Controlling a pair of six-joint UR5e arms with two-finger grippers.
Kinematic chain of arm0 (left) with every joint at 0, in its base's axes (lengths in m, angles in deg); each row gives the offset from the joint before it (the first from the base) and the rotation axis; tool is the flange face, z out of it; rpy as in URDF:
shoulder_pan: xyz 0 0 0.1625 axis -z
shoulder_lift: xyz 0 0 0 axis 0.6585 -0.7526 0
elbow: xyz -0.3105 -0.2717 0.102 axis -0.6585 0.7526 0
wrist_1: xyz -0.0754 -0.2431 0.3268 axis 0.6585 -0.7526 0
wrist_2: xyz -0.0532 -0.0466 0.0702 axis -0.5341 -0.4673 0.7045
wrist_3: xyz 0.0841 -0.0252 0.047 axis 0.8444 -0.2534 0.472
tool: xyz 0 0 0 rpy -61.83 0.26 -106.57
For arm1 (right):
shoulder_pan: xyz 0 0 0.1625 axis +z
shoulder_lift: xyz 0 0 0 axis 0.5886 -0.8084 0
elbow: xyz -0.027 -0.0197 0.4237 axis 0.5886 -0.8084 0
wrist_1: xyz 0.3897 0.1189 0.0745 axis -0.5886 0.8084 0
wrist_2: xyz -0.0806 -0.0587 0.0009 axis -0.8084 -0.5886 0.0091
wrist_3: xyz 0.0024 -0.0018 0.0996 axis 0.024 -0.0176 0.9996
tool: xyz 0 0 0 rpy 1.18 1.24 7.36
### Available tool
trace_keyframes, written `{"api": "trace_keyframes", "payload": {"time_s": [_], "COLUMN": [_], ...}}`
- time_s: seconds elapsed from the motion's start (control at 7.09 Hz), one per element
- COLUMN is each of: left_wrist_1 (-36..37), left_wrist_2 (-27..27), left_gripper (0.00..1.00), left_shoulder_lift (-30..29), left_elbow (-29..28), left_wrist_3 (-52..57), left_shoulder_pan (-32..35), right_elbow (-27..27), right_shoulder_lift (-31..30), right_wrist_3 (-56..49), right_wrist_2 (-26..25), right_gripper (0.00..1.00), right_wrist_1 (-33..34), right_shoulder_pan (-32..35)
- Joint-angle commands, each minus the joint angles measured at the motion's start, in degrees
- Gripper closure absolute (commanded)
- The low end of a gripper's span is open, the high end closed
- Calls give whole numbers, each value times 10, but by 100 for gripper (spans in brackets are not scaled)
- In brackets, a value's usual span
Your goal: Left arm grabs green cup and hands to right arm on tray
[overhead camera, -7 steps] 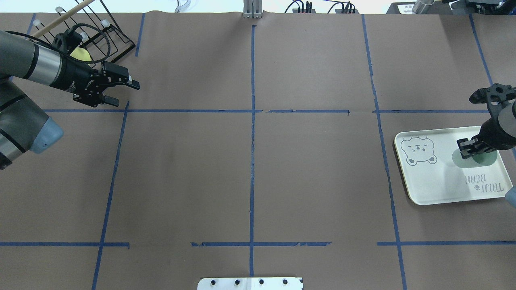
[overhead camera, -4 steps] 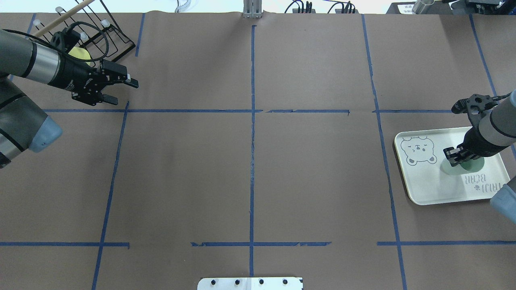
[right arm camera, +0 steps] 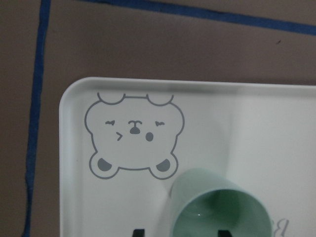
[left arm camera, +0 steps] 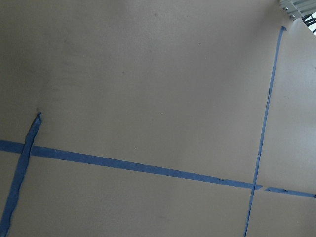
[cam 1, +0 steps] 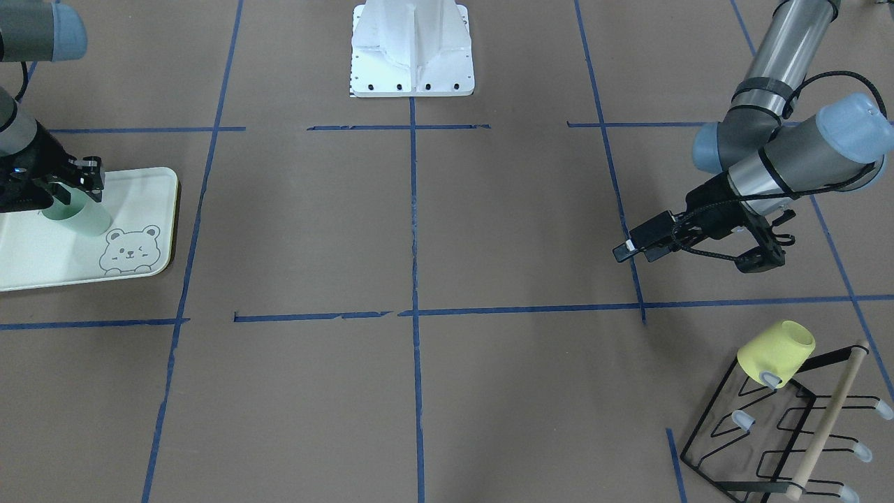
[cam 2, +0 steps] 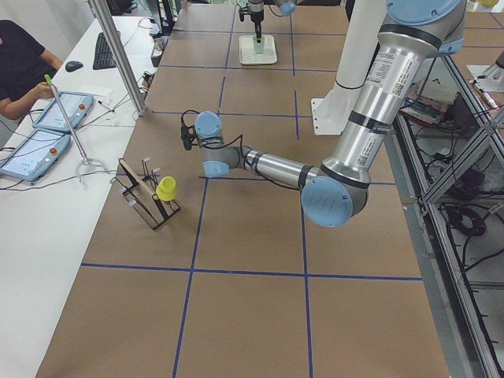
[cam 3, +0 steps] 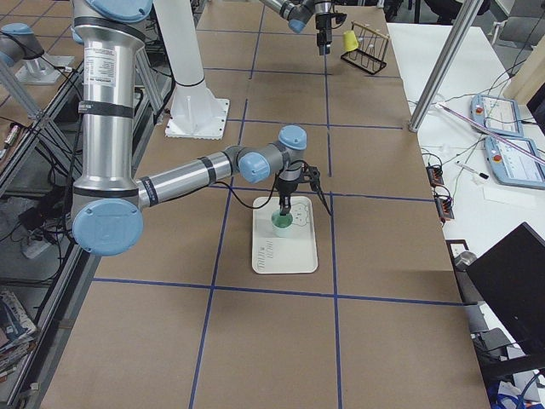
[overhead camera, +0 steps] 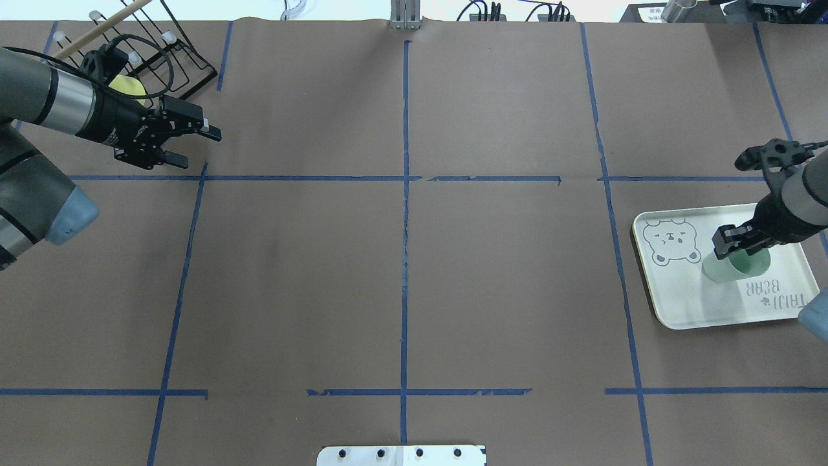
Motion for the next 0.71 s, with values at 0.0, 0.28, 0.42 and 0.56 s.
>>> {"api": "trace_keyframes", "payload": {"time_s": [0.0, 0.28, 0.42, 0.56], "left_wrist_1": [0, 5, 63, 136], "left_wrist_2": [0, -3, -17, -21], "left_gripper": [0, 0, 0, 0], "left_shoulder_lift": [49, 150, 169, 174], "left_elbow": [-1, -4, -4, -3], "left_wrist_3": [104, 306, 429, 559], "left_shoulder_pan": [12, 71, 123, 176], "right_elbow": [47, 22, -5, -28], "right_shoulder_lift": [-11, -10, -13, -12], "right_wrist_3": [-85, -283, -353, -376], "right_wrist_2": [68, 78, 78, 78], "right_gripper": [0, 0, 0, 0], "right_wrist_1": [63, 156, 162, 159], "right_shoulder_pan": [124, 218, 252, 260]}}
